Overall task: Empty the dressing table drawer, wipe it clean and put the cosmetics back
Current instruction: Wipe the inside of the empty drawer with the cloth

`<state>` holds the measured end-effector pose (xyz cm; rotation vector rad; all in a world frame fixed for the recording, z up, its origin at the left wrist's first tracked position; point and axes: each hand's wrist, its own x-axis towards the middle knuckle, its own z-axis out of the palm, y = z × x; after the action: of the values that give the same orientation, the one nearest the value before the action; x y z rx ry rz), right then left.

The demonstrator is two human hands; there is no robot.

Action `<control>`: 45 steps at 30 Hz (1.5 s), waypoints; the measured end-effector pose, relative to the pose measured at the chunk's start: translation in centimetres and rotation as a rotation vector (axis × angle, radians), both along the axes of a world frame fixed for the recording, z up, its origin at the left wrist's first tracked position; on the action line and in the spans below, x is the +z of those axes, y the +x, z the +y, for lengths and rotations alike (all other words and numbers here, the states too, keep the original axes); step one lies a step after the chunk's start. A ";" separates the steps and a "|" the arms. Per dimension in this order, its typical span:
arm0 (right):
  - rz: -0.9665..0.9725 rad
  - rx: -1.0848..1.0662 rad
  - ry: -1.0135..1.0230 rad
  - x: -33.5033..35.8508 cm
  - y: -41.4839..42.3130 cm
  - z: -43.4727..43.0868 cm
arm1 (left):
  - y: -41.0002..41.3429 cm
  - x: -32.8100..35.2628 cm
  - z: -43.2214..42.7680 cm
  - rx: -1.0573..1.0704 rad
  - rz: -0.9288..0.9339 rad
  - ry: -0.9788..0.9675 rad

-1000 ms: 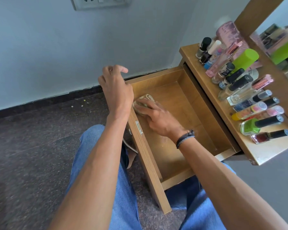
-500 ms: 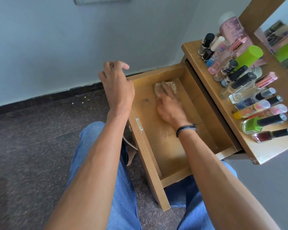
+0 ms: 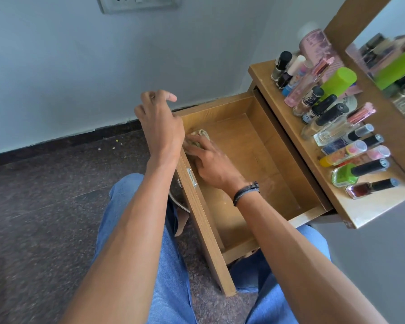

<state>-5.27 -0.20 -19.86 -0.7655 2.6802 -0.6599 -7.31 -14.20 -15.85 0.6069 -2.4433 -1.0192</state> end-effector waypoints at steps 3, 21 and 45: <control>0.017 0.022 0.052 -0.3 -0.5 2.4 | 0.1 0.0 0.0 -0.008 0.003 0.002; 0.080 -0.424 0.058 -0.3 -4.7 5.7 | -0.1 -0.1 0.1 0.001 0.025 -0.024; -0.218 -0.177 0.150 1.1 -2.2 10.6 | 0.1 0.1 0.2 0.000 0.012 -0.014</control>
<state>-7.42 10.40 -18.74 -0.3972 2.5781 -0.5404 -7.23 -14.04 -15.75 0.5947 -2.4383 -1.0027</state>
